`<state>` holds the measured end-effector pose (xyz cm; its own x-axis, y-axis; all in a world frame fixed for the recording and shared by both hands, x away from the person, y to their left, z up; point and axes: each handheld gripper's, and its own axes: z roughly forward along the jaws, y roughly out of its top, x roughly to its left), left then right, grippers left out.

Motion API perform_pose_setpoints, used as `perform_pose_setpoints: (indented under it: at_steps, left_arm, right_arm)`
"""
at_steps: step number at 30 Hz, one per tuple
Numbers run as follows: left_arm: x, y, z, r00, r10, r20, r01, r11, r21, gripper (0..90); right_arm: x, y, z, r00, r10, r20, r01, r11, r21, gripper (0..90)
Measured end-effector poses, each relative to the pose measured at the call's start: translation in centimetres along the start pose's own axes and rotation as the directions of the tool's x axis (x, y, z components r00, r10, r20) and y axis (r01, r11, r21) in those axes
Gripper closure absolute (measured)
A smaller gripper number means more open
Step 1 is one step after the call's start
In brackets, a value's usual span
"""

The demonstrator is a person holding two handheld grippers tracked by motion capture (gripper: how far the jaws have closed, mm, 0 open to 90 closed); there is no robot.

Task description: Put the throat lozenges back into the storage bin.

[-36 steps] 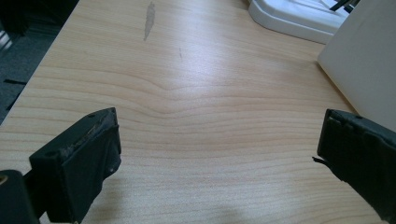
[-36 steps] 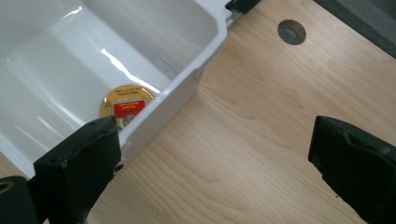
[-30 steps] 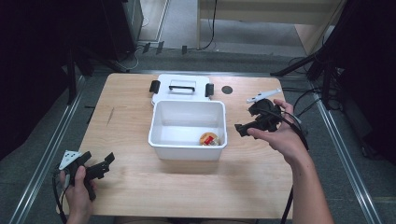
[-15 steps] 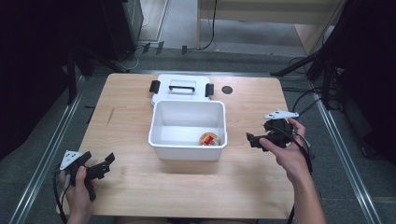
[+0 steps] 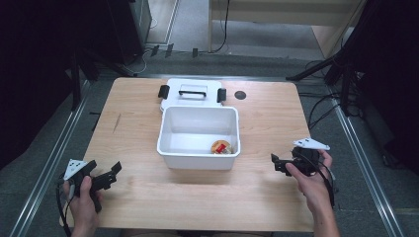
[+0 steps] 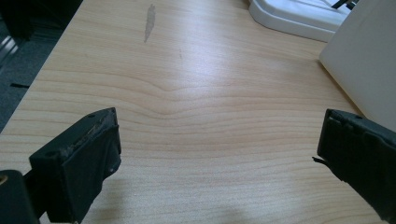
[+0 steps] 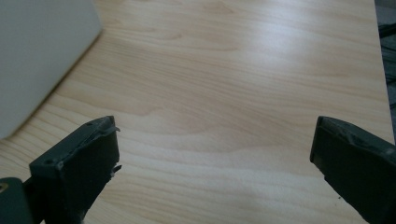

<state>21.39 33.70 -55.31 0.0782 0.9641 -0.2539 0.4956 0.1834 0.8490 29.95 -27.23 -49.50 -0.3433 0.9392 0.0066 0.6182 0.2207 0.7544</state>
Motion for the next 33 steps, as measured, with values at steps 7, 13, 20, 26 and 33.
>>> perform_pose_setpoints:
  at_steps: [7, 13, 20, 26, 33]
  left_arm:
    - [-0.1, 0.0, 0.0, 1.0000, 0.004, -0.002, -0.004, 1.0000, -0.004, 0.0]
    - [-0.1, 0.0, 0.0, 1.0000, 0.006, -0.005, -0.006, 1.0000, -0.006, 0.0]
    - [-0.1, 0.0, 0.0, 0.9999, 0.008, -0.007, -0.008, 1.0000, -0.005, 0.0]
    - [-0.2, 0.0, 0.0, 0.9998, 0.017, -0.013, -0.017, 0.9998, 0.001, 0.0]
    - [-0.2, 0.0, 0.0, 0.9996, 0.023, -0.015, -0.023, 0.9997, 0.007, 0.0]
  right_arm:
    - [-1.8, -3.3, -0.2, 0.9975, 0.063, 0.033, -0.062, 0.998, -0.013, 1.5]
    - [-3.2, -6.0, -1.0, 0.9926, 0.105, 0.061, -0.102, 0.994, -0.040, 1.5]
    - [-4.5, -8.2, -2.1, 0.9884, 0.136, 0.067, -0.130, 0.987, -0.092, 1.6]
    - [-4.4, -9.0, -2.5, 0.9884, 0.127, 0.084, -0.119, 0.988, -0.095, 1.6]
    - [-4.6, -9.1, -2.4, 0.9868, 0.143, 0.075, -0.135, 0.986, -0.100, 1.6]
